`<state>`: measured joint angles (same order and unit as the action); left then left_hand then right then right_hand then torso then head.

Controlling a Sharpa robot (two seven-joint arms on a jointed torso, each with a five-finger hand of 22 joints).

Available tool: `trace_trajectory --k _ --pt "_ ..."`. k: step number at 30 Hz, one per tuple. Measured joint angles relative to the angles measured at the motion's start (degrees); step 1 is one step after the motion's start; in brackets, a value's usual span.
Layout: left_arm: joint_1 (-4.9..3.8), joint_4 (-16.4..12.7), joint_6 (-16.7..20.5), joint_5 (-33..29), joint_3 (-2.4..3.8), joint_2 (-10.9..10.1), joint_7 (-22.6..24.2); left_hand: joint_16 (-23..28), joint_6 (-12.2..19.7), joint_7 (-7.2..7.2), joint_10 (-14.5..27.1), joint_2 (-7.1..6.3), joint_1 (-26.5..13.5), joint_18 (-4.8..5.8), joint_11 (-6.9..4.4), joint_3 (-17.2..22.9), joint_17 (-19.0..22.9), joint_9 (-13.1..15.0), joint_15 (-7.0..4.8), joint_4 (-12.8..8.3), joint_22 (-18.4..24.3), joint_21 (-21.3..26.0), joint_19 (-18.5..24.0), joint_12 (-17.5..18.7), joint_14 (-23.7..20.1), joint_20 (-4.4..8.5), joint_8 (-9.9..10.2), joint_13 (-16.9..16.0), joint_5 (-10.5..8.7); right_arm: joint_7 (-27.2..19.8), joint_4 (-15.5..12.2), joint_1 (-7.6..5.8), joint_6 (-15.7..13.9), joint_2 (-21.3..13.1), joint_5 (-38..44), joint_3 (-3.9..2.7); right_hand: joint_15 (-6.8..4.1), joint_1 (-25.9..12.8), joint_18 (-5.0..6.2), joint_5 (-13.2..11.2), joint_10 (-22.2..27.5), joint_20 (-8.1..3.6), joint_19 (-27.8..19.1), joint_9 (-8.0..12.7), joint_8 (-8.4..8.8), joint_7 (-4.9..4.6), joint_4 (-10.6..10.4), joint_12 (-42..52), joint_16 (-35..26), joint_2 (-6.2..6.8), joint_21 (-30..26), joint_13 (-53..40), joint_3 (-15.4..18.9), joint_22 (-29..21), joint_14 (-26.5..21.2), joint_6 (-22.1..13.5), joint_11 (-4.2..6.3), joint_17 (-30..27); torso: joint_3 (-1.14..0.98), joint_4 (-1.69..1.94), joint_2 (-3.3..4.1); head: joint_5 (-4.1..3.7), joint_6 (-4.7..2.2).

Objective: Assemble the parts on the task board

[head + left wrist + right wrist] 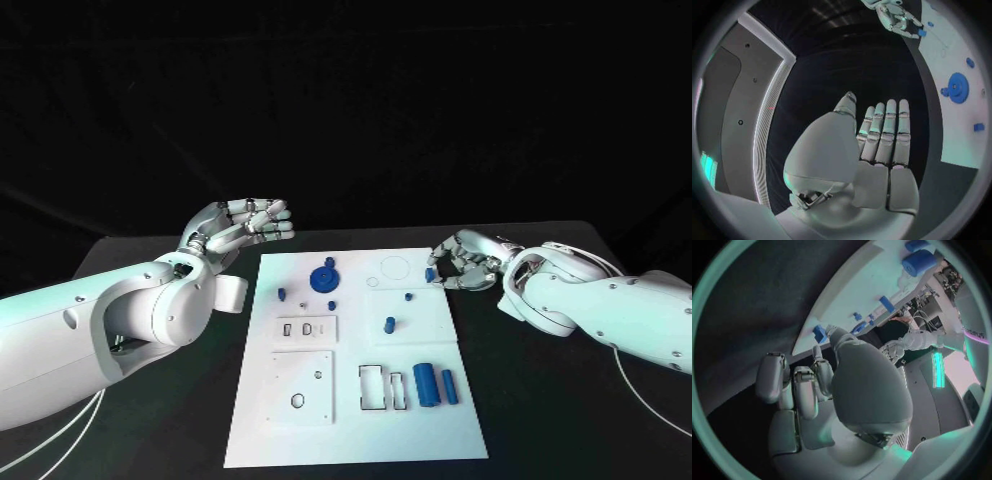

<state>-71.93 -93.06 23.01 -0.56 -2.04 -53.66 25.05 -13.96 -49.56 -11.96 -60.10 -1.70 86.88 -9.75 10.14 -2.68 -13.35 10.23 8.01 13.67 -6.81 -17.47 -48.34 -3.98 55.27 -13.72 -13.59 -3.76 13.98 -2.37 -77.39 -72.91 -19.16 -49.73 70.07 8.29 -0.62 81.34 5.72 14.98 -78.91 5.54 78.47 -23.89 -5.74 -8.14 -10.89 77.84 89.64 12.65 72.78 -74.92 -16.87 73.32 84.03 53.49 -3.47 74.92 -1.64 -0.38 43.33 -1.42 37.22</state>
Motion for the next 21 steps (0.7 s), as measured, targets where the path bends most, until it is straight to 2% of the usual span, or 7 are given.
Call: trace_trajectory --k 3,9,15,21 --pt "0.0 -0.02 0.0 0.0 0.0 -0.04 0.0 0.0 0.0 0.0 0.0 0.0 0.0 0.0 0.0 0.0 0.0 0.0 0.0 0.0 0.0 0.0 0.0 0.0 0.0 0.0 0.0 0.0 0.0 0.01 0.34 0.2 -0.06 0.48 0.01 0.0 0.0 0.04 0.0 -0.05 -0.17 0.0 0.0 0.12 0.0 0.24 0.26 0.35 0.0 -0.04 0.0 0.0 -1.1 0.16 0.0 0.23 0.17 0.0 0.01 0.01 0.02 -0.1 0.06" --pt "0.0 -0.05 -0.01 0.0 0.0 -0.09 0.0 0.0 0.0 0.0 0.0 0.0 0.0 0.0 0.0 0.0 0.01 0.0 0.0 0.0 -0.01 0.0 0.0 0.0 0.0 0.0 0.0 0.0 0.0 0.17 0.93 0.32 -0.17 1.12 0.01 0.0 0.0 0.04 0.0 -1.57 -0.22 -0.22 0.22 0.33 -0.25 0.04 0.76 0.59 0.0 -0.04 0.0 0.01 -3.52 0.43 0.0 0.89 0.22 0.0 0.01 0.01 0.03 -0.14 0.25" --pt "-0.01 -0.07 -0.01 0.0 0.0 -0.1 0.0 0.0 0.0 0.0 0.0 0.0 0.0 0.0 0.0 0.0 0.01 -0.01 0.0 0.0 -0.01 0.0 0.0 0.0 0.0 0.0 0.0 0.0 0.0 0.34 1.39 0.35 -0.27 1.59 0.01 0.0 0.0 0.04 0.0 -3.56 -0.93 -0.42 0.42 0.54 -0.83 0.45 1.47 1.28 0.0 -0.04 0.0 0.01 -7.24 0.72 0.0 2.29 0.52 0.0 0.01 0.01 0.03 -0.06 0.36" --pt "-0.01 -0.07 -0.01 0.0 0.0 -0.1 0.0 0.0 0.0 0.0 0.0 0.0 0.0 0.0 0.0 0.0 -0.07 -0.01 0.0 0.0 -0.01 0.0 0.0 0.0 0.0 0.0 0.0 0.0 0.0 0.48 1.6 0.37 -0.29 1.83 0.01 0.0 -0.13 -0.68 0.0 -4.06 -1.51 -0.55 0.55 0.48 -1.5 0.89 2.28 1.76 0.0 -0.12 0.28 0.01 -9.59 1.0 -0.13 3.96 0.77 -0.01 0.0 -0.02 -0.02 0.03 0.39"
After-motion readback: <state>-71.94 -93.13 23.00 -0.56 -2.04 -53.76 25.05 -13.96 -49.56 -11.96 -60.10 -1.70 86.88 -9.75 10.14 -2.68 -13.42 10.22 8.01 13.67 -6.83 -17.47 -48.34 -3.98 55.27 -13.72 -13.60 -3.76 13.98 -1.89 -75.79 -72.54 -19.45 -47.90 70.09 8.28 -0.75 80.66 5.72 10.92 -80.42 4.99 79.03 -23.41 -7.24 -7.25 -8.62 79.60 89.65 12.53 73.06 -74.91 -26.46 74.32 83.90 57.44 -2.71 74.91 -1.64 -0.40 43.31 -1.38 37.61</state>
